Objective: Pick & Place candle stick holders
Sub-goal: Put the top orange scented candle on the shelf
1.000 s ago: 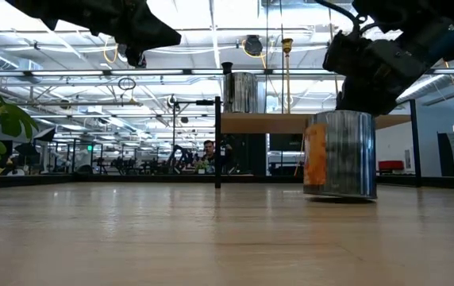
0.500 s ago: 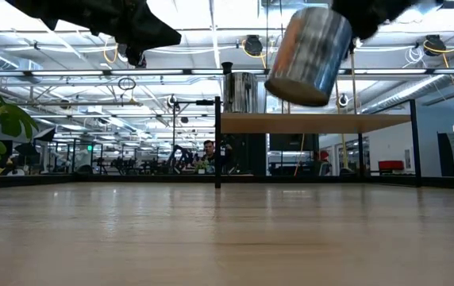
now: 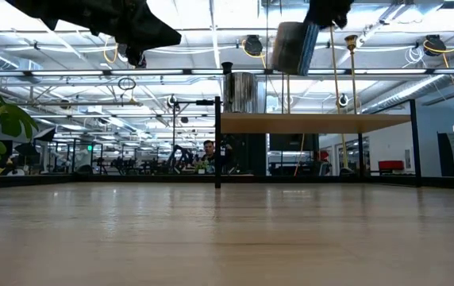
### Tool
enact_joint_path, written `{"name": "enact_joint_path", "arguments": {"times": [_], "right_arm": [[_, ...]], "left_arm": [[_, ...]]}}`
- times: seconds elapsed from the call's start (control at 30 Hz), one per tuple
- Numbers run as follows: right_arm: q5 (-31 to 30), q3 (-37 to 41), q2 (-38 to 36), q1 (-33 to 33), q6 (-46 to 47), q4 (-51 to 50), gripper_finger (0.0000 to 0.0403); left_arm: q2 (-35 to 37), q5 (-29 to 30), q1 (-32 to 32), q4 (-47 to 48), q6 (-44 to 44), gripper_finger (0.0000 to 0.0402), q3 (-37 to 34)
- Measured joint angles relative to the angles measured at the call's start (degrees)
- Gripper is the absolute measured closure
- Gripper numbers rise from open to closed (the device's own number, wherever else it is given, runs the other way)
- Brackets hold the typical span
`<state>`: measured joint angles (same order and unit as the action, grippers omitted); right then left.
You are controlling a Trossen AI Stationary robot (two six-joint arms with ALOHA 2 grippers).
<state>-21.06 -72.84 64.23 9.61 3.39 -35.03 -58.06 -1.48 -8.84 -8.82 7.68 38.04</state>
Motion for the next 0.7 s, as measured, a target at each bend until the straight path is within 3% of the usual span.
{"name": "enact_joint_path", "arguments": {"times": [0.3, 0.57, 0.7], "right_arm": [[2.18, 0.11, 4.28, 15.99, -2.22, -1.59, 0.0402], [10.52, 0.08, 10.13, 21.99, -2.02, -0.83, 0.0402], [10.95, 0.02, 10.82, 23.14, -1.47, -0.88, 0.0401]], "left_arm": [[0.00, 0.00, -0.01, 0.03, 0.02, 0.0362, 0.00], [-0.02, 0.01, 0.00, 0.12, 0.02, 0.0362, 0.00], [-0.02, 0.00, 0.00, 0.37, 0.02, 0.0362, 0.00]]}}
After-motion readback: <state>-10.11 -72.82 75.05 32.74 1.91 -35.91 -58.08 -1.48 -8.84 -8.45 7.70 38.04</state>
